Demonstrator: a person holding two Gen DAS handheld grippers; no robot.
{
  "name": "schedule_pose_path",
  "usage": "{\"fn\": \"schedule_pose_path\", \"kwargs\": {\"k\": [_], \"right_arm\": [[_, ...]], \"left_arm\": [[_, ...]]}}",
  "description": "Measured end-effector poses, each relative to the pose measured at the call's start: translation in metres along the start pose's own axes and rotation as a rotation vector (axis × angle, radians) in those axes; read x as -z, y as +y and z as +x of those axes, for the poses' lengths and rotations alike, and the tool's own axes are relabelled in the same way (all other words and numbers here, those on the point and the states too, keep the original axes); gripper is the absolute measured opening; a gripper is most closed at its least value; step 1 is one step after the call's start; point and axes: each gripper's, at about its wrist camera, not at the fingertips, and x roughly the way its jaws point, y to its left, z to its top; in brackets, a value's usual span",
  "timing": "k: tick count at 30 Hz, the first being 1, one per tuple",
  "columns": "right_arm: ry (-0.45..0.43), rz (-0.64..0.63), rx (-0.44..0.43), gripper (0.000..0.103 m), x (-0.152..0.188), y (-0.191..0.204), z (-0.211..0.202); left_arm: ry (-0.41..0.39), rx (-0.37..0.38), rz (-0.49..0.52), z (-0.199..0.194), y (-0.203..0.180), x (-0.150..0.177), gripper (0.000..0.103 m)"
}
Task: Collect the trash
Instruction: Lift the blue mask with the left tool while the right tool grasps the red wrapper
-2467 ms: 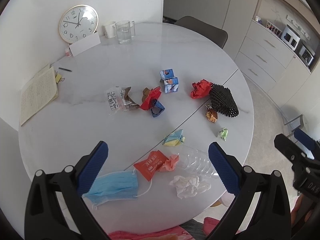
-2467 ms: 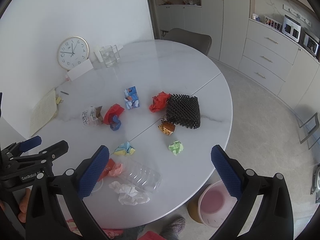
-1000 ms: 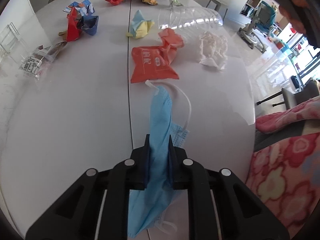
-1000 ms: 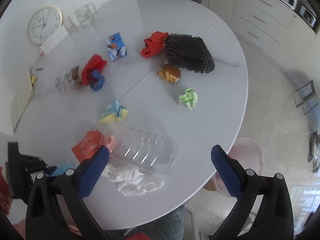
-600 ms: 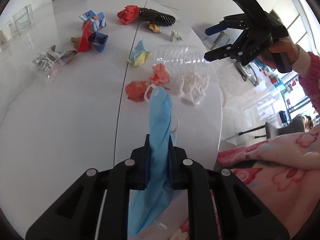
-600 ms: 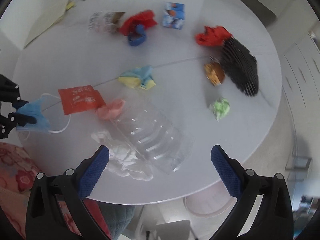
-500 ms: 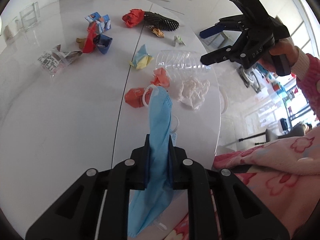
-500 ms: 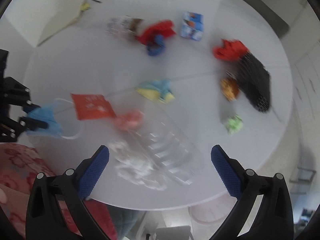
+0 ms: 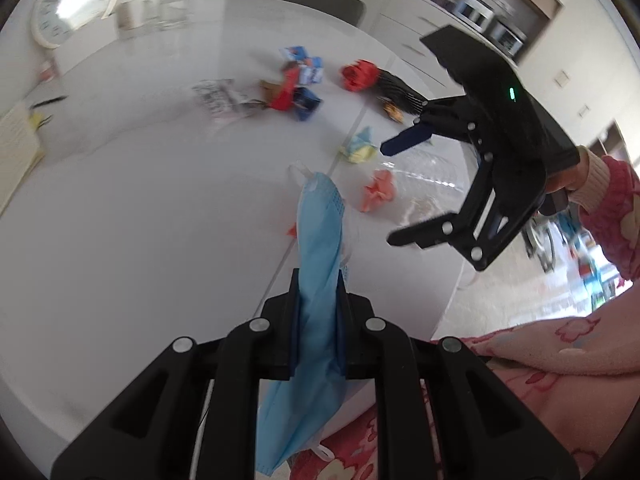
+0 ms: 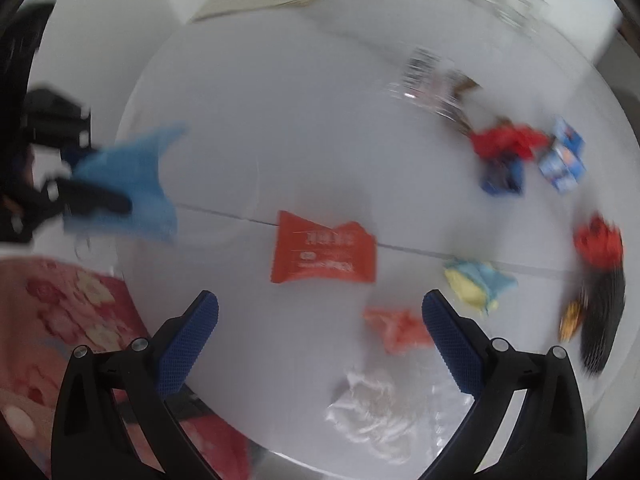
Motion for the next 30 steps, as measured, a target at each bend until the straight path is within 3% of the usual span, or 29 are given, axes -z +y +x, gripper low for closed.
{"fn": "schedule_pose_path", "kwargs": {"k": [4,6,8,13,18,24,26,30], "right_arm": [[0.125,-0.34,0.028,0.1,-0.019,0.016,0.023],[0.188,-0.481,0.033,0.09,-0.025,0.022,0.032],[0.234,-0.605,0.031,0.086,-0.031,0.026,0.041],[0.319,-0.779,-0.01,0.086,-0.039,0.037,0.06],[0.352,-0.929,0.024,0.086,-0.043,0.047,0.076],[0.412,-0.854,-0.042,0.042,-0.059,0.047,0.088],[0.4,-0.815,-0.043,0.036,-0.061,0.043,0.086],[0.3,-0.583,-0.1,0.035,-0.083,0.014,0.071]], "left_arm": [[-0.019,-0.065,-0.081,-0.01,0.019,0.01,0.014],[-0.027,-0.092,-0.116,-0.014,0.025,0.014,0.014],[-0.046,-0.117,-0.169,-0.019,0.034,0.019,0.014],[-0.101,-0.162,-0.286,-0.028,0.052,0.036,0.014],[-0.122,-0.207,-0.366,-0.029,0.059,0.048,0.014],[-0.114,-0.23,-0.393,-0.028,0.058,0.054,0.014],[-0.112,-0.233,-0.398,-0.028,0.058,0.054,0.014],[-0.109,-0.248,-0.364,-0.028,0.055,0.042,0.014]]}}
